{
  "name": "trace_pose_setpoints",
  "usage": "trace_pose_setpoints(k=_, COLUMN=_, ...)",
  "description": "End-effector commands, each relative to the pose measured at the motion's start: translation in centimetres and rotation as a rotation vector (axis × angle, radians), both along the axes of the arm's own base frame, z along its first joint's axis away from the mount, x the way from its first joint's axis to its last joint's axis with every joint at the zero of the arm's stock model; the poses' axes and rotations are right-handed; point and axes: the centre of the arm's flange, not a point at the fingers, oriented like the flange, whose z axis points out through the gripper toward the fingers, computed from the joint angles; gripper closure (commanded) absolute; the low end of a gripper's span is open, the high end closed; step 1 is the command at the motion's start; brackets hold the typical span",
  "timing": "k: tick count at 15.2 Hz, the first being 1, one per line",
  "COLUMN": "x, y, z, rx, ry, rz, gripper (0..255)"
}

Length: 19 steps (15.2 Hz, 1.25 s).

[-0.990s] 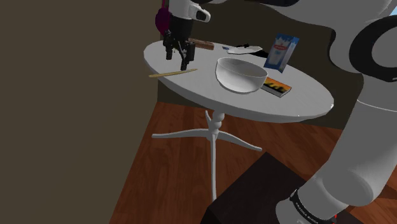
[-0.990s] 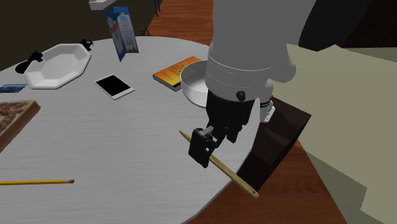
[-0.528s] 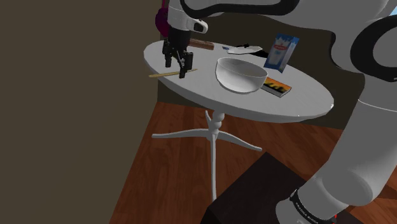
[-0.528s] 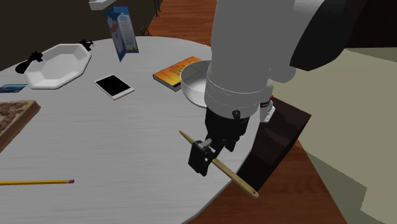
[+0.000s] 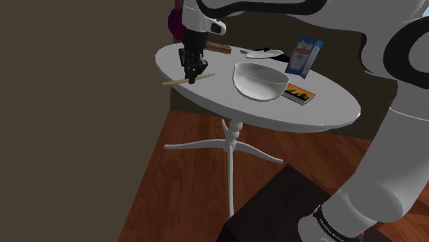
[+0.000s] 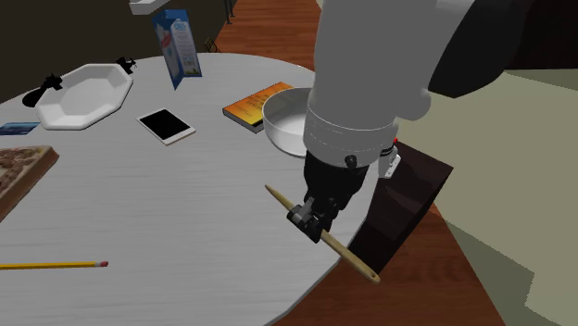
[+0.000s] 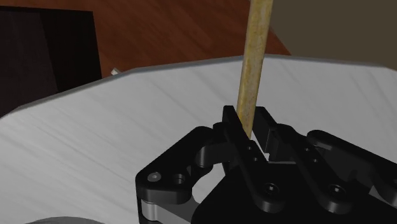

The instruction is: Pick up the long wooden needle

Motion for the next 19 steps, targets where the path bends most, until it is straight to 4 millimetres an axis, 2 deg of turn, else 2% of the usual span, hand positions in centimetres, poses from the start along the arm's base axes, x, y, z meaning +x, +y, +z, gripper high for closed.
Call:
trace_pose_setpoints(k=1, x=0.6, y=-0.4, z=-1.0, rx=0.006, ry=-0.008, rz=-0.005, gripper=255)
trace_pose_setpoints(k=17, x=0.7, y=-0.2, z=7.3, rx=0.006, ry=-0.008, rz=-0.005, gripper=255)
trace_pose_setpoints(k=19, x=0.7, y=-0.2, z=7.4, rx=0.006, ry=-0.007, rz=-0.005, gripper=255)
